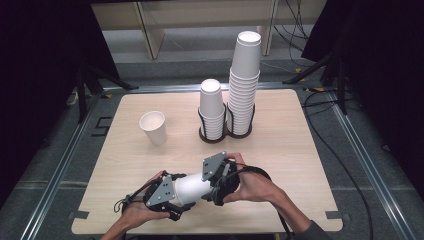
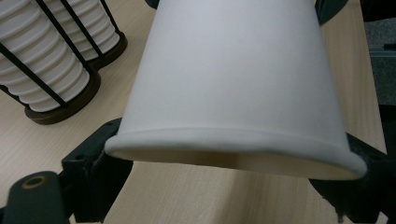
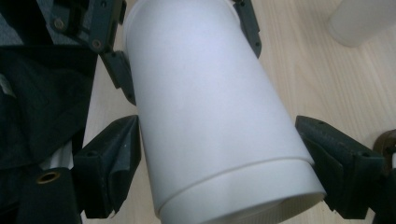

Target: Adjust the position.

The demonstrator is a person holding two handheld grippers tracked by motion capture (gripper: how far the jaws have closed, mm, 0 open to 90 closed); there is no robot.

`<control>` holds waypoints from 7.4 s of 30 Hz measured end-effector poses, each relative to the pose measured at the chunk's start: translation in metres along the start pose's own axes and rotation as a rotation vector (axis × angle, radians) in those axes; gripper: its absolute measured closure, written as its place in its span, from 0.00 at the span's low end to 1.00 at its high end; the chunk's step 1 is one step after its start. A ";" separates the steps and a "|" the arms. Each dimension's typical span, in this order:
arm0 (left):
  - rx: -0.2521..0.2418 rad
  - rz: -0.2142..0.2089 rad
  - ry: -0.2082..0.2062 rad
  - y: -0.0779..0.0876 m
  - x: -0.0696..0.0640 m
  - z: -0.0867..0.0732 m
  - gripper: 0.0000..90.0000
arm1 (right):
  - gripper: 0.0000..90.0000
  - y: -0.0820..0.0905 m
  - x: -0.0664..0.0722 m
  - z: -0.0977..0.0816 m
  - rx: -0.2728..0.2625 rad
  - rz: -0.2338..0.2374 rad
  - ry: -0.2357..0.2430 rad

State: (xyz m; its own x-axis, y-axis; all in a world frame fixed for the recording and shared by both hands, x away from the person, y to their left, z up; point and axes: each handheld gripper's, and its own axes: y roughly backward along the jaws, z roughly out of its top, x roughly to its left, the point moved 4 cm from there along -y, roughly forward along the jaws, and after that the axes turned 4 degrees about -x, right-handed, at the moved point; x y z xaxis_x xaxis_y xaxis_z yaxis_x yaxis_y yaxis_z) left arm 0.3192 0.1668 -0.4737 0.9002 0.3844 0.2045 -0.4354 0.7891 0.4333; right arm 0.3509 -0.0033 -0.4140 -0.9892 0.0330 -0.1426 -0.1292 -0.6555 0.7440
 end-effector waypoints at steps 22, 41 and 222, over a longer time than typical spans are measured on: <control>0.023 -0.056 -0.059 -0.001 -0.004 0.000 0.13 | 0.24 -0.013 0.007 -0.010 0.133 0.042 0.033; -0.266 -0.082 0.148 0.008 0.005 0.007 0.05 | 0.25 0.003 0.001 -0.003 -0.063 0.118 0.011; -0.391 0.172 0.342 0.033 0.036 0.018 0.17 | 0.21 -0.005 -0.028 -0.043 -0.365 -0.018 -0.225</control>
State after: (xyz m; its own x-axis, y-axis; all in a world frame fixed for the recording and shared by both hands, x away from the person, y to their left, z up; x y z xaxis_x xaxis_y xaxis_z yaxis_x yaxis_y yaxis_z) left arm 0.3369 0.1984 -0.4364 0.7913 0.6059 -0.0822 -0.6042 0.7955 0.0469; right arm 0.3821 -0.0333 -0.4416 -0.9827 0.1838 0.0230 -0.1532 -0.8763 0.4568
